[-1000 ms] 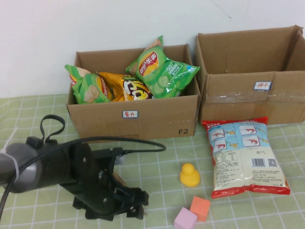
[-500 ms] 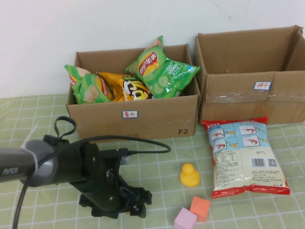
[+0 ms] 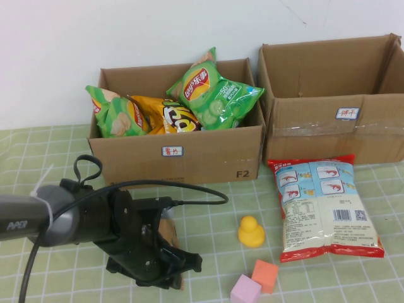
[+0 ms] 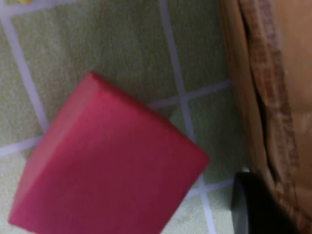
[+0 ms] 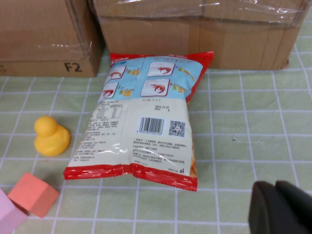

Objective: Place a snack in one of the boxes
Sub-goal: Pick up the biscuit, then place the biscuit in the biscuit box

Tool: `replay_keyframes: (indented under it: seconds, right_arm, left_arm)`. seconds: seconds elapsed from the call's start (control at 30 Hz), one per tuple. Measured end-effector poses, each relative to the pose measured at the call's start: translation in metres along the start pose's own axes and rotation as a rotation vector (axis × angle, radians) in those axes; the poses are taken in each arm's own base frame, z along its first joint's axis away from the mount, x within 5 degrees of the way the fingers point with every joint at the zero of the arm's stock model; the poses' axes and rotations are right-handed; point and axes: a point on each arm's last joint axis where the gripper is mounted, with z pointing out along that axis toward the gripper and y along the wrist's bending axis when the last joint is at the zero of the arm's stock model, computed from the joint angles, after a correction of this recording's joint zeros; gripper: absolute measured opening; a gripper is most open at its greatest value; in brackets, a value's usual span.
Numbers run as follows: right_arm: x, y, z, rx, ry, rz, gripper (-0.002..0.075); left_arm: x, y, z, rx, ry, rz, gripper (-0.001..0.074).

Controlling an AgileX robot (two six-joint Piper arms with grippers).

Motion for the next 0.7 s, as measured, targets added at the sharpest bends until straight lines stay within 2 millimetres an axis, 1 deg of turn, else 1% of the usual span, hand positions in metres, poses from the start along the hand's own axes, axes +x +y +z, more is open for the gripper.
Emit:
replay_keyframes:
  seconds: [0.07, 0.2, 0.3, 0.37, 0.43, 0.57, 0.7]
  right_arm:
    - [0.000, 0.000, 0.000, 0.000, 0.000, 0.000, -0.0002]
    - [0.000, 0.000, 0.000, 0.000, 0.000, 0.000, -0.0002]
    - [0.000, 0.000, 0.000, 0.000, 0.000, 0.000, -0.0002]
    - [0.000, 0.000, 0.000, 0.000, 0.000, 0.000, -0.0002]
    - [0.000, 0.000, 0.000, 0.000, 0.001, 0.000, -0.0002]
    - [0.000, 0.000, 0.000, 0.000, 0.001, 0.000, -0.0002]
    - [0.000, 0.000, 0.000, 0.000, 0.001, 0.000, -0.0002]
  left_arm:
    - [0.000, 0.000, 0.000, 0.000, 0.005, 0.002, 0.0082]
    - [0.002, -0.002, -0.006, 0.009, 0.016, 0.017, 0.0081]
    - [0.001, -0.006, -0.017, 0.025, 0.002, 0.037, 0.0081]
    - [-0.002, -0.012, -0.028, 0.050, -0.004, 0.075, 0.0080]
    - [-0.007, -0.021, -0.040, 0.085, -0.013, 0.126, 0.0080]
    - [-0.021, -0.046, -0.069, 0.205, -0.051, 0.232, 0.0079]
    - [-0.048, -0.077, -0.103, 0.354, -0.192, 0.357, 0.0079]
